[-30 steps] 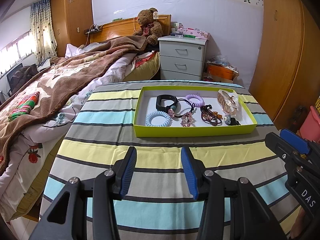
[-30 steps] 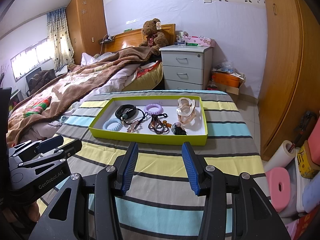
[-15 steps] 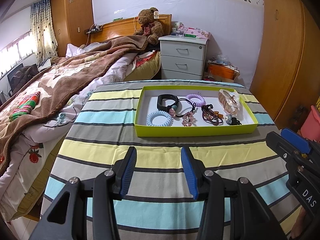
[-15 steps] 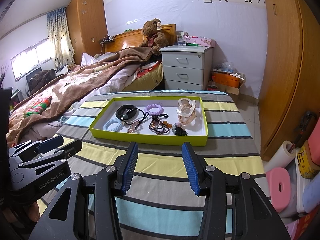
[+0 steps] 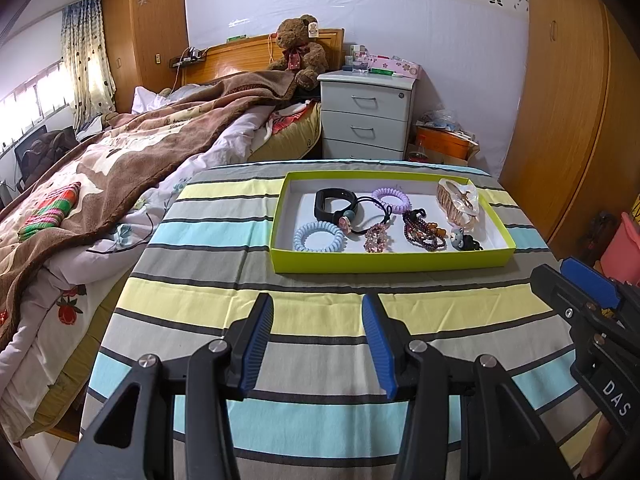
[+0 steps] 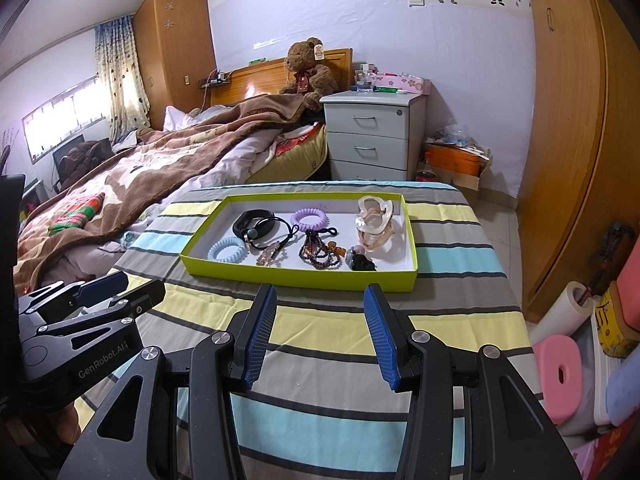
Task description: Organize jewelry
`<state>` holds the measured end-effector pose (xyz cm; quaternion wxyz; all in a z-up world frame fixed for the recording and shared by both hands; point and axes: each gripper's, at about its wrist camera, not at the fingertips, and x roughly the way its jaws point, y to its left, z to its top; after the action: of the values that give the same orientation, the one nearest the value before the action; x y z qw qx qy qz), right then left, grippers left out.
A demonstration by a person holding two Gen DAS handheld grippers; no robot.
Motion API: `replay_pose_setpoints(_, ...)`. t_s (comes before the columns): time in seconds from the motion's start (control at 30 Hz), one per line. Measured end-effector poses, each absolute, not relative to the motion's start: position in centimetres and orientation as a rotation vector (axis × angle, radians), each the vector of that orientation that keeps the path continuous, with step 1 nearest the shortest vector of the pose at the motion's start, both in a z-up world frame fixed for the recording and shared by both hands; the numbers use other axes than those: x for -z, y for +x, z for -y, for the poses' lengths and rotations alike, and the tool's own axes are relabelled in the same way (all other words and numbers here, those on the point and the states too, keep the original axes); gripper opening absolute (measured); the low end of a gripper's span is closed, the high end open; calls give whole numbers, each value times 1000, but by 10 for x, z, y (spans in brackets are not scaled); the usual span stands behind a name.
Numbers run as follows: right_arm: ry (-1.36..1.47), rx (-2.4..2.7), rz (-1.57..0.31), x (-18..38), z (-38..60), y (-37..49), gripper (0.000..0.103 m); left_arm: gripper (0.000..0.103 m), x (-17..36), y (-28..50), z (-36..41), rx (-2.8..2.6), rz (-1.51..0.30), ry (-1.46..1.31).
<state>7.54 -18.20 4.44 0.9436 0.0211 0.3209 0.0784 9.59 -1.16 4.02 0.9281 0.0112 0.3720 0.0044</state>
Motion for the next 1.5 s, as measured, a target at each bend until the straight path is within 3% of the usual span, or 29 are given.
replay_pose_setpoints(1.5,43,-158,-656,-44,181,74,46,48,-36,96,12,2,-782,23)
